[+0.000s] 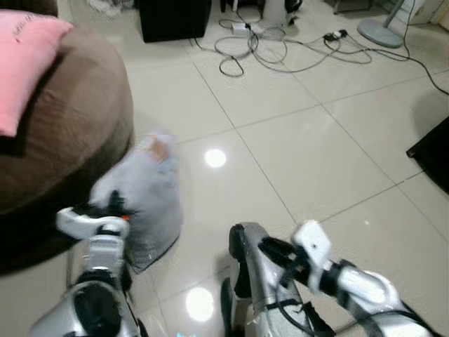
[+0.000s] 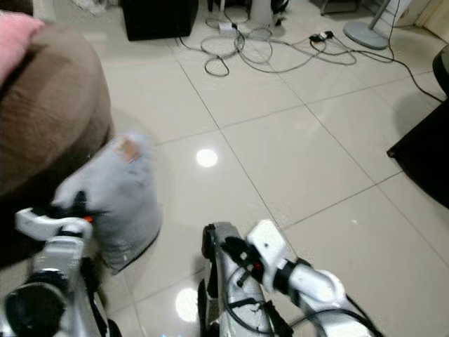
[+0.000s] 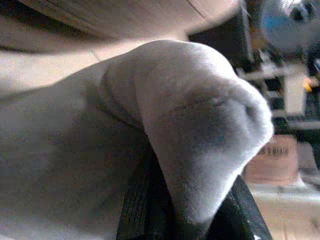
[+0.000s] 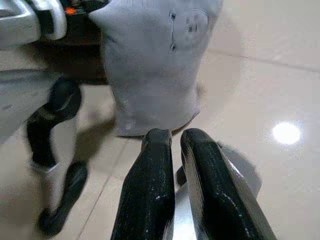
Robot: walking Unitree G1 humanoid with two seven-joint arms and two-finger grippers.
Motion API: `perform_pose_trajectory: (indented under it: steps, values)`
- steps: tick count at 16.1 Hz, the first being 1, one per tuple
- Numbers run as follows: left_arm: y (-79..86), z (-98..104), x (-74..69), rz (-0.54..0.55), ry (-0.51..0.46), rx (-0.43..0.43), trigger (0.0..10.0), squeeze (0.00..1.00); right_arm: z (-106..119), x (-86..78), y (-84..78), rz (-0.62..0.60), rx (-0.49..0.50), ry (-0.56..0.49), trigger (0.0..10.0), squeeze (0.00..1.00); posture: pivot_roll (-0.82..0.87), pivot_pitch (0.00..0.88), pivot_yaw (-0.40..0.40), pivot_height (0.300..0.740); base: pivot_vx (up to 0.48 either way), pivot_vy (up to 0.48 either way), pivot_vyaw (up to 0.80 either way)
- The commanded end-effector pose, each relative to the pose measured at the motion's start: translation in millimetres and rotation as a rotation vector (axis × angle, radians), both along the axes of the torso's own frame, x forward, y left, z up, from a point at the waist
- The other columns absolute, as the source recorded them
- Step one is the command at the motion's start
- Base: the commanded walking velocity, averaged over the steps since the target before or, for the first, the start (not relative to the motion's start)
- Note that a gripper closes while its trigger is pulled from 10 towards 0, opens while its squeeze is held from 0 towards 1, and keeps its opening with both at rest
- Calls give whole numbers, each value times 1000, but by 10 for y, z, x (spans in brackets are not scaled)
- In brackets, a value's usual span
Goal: Move the pillow to the sofa from floor
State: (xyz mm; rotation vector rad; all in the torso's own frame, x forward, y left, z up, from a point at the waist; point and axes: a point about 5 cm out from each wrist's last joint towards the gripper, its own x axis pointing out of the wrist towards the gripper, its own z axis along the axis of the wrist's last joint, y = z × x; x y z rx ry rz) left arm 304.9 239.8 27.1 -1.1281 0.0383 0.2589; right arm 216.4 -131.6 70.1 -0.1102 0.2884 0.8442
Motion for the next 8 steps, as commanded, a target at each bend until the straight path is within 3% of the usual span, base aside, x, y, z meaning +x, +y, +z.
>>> perform_pose_trajectory:
  steps: [1, 2, 3, 5, 6, 7, 8]
  values:
    - [-234, 173, 174, -128, -108, 60, 0, 0, -114, 128, -12, -93, -44, -53, 10000, 0, -209, 26, -80, 475, 0, 0, 0]
    - [-410, 284, 263, -195, -178, 104, 0, 0, -188, 260, -24, -194, -56, -74, 10000, 0, -152, 0, -53, 475, 0, 0, 0]
    - [-472, 345, 296, -214, -212, 147, 0, 0, -183, 310, -66, -235, -59, -83, 10000, 0, -126, 0, -39, 475, 0, 0, 0]
    - [-669, 576, 363, -235, -306, 274, 0, 0, -53, 429, -231, -305, -30, -114, 10000, 0, -53, 0, -18, 475, 0, 0, 0]
    - [-803, 761, 363, -242, -377, 347, 0, 0, 184, 504, -318, -321, 6, -158, 10000, 0, -25, 0, -19, 475, 0, 0, 0]
    - [-837, 867, 345, -240, -415, 384, 0, 0, 363, 530, -278, -322, 25, -198, 10000, 0, -4, 0, -16, 475, 0, 0, 0]
    - [-872, 1086, 286, -220, -481, 484, 0, 0, 541, 543, -162, -325, 53, -237, 10000, 0, 7, 0, -13, 475, 0, 0, 0]
